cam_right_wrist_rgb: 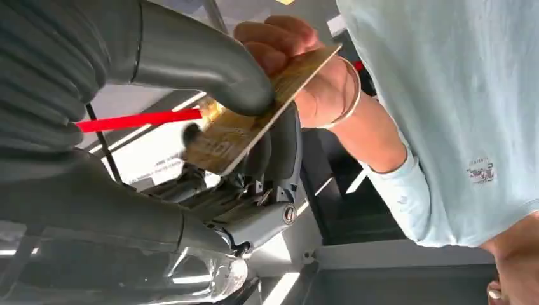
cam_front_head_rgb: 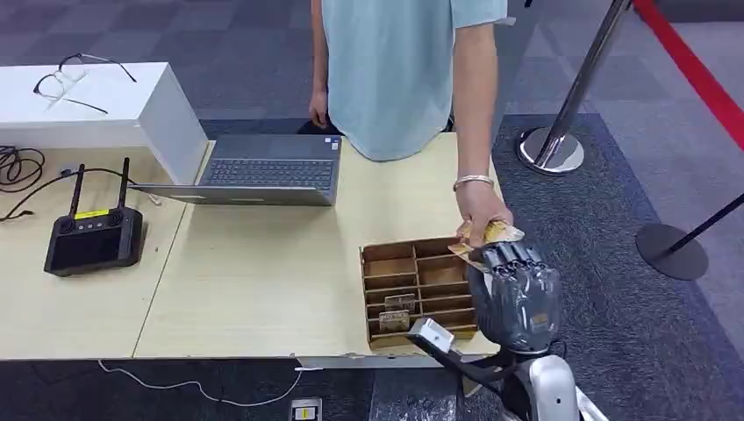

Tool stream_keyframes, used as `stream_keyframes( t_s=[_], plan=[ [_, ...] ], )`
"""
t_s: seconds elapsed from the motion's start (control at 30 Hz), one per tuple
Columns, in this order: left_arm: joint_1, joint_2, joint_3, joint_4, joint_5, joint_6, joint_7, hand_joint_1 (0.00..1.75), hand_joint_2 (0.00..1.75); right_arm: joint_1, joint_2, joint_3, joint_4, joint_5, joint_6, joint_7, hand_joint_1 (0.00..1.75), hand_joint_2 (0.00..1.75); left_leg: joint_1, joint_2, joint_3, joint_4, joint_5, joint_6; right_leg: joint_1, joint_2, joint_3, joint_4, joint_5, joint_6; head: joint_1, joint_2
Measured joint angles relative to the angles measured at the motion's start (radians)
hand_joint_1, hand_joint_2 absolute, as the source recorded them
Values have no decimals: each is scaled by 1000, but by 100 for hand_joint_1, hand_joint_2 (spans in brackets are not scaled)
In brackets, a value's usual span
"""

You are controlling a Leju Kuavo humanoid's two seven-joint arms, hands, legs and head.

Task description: Pass the card to the sensor for recognition and then transmit it.

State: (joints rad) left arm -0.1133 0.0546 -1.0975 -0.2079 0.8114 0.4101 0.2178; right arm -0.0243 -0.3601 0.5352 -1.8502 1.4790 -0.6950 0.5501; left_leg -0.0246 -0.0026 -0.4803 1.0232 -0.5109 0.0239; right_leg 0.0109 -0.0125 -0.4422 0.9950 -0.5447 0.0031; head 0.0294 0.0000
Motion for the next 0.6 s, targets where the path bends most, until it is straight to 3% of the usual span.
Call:
stream_keyframes(
  t_s=[0.6],
  plan=[
    [0,0,0,0,4,0,0,0,175,4,2,1,-1,2,0,0,175,175,0,0,0,0,0,0,0,0,0,0,0,0,0,0]
  ],
)
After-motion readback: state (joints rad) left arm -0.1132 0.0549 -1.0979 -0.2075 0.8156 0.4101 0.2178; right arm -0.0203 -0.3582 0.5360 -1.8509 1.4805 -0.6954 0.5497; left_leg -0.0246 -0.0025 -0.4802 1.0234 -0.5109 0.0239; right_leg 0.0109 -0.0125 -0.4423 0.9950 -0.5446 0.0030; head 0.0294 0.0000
